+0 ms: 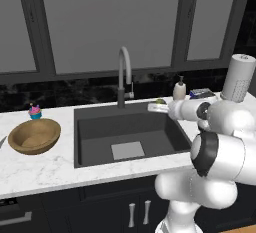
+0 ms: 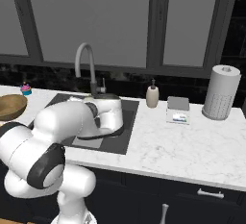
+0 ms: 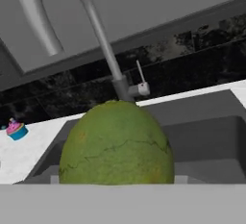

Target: Pick the lime from the sink and place it in the bowl. Then pick the bowl and place it in the microwave. Then close the microwave door and press the start button.

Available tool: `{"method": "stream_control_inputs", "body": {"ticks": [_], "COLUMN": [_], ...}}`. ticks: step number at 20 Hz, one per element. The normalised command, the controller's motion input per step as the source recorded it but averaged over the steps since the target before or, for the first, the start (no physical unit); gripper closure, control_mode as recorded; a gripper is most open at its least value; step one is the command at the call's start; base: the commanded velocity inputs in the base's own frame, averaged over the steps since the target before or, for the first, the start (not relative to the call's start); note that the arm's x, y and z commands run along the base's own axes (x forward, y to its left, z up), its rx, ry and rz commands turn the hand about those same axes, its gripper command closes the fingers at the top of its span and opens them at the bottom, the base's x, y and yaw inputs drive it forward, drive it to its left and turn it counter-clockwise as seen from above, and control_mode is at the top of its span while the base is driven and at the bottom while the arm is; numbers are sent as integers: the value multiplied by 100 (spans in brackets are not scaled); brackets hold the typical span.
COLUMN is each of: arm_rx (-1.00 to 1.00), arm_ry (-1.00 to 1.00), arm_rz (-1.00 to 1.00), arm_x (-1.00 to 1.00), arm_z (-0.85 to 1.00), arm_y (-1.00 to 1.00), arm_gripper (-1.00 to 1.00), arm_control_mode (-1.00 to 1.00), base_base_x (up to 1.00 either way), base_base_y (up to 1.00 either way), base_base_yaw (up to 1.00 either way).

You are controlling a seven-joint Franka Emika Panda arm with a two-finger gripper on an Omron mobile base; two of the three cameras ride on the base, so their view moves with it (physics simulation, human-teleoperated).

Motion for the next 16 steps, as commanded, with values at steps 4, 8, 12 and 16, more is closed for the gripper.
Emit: {"method": "stream_control_inputs", "body": {"ticks": [4,8,12,16], "arm_rx": [1,0,0,0], "arm_ry": [-14,-8,-4,0], "arm_rz": [0,0,0,0], "arm_x": [-38,-47,-42,-33], "arm_z": [100,100,100,100], "arm_y": [-5,0,0,10], "arm_gripper": [100,100,100,100], "arm_control_mode": [-100,-100,-100,-100], "base_base_x": [0,0,0,0], "base_base_y": [0,0,0,0], "base_base_yaw": [0,0,0,0]}}
